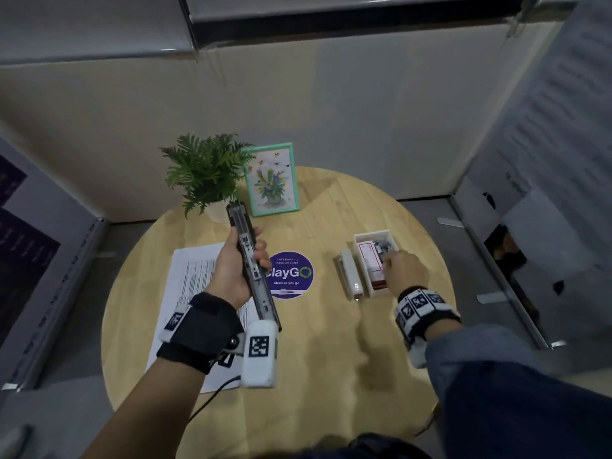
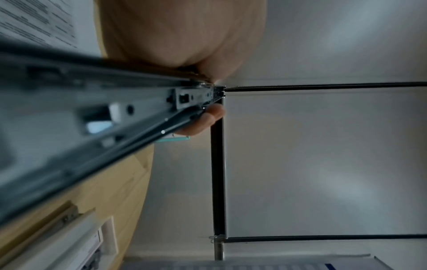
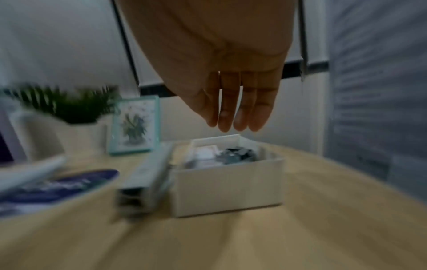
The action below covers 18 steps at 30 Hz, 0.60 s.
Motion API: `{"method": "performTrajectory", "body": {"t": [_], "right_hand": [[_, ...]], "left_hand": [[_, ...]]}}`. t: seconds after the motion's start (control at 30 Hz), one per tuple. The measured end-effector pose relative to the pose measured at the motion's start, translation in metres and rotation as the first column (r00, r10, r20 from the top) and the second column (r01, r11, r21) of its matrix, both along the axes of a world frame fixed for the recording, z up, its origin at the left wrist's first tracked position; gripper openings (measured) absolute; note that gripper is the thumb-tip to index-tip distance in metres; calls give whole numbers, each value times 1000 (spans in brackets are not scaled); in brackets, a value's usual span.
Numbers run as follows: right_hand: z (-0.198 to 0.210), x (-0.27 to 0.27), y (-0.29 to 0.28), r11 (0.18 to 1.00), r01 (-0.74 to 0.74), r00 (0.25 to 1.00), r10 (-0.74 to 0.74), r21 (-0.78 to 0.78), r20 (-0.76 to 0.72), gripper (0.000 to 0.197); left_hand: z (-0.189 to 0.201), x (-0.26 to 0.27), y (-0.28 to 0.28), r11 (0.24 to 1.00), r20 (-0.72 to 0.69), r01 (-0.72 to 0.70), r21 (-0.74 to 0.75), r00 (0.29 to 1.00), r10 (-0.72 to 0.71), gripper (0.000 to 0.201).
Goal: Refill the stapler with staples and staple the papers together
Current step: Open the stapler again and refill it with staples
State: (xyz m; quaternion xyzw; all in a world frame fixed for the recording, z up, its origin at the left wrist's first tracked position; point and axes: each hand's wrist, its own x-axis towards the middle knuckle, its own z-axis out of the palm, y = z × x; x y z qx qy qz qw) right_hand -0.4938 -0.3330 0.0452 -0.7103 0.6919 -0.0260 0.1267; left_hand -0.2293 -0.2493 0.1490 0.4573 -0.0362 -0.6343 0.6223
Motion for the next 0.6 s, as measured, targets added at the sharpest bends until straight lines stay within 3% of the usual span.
{"method": "performTrajectory", "body": {"t": [0.17, 0.37, 0.6], "right_hand": [[-12, -12, -43, 994, -97, 966, 107, 52, -234, 38], [-26, -10, -64, 965, -187, 931, 235, 186, -281, 60], [-33, -9, -70, 986, -122, 951, 150, 116, -270, 34]], "left_hand": [[-9, -2, 6, 999, 73, -4, 45, 997, 1, 37], [-17, -7, 6, 995, 80, 2, 97, 997, -10, 36], [-20, -14, -8, 994, 82, 37, 106, 996, -46, 35]]}}
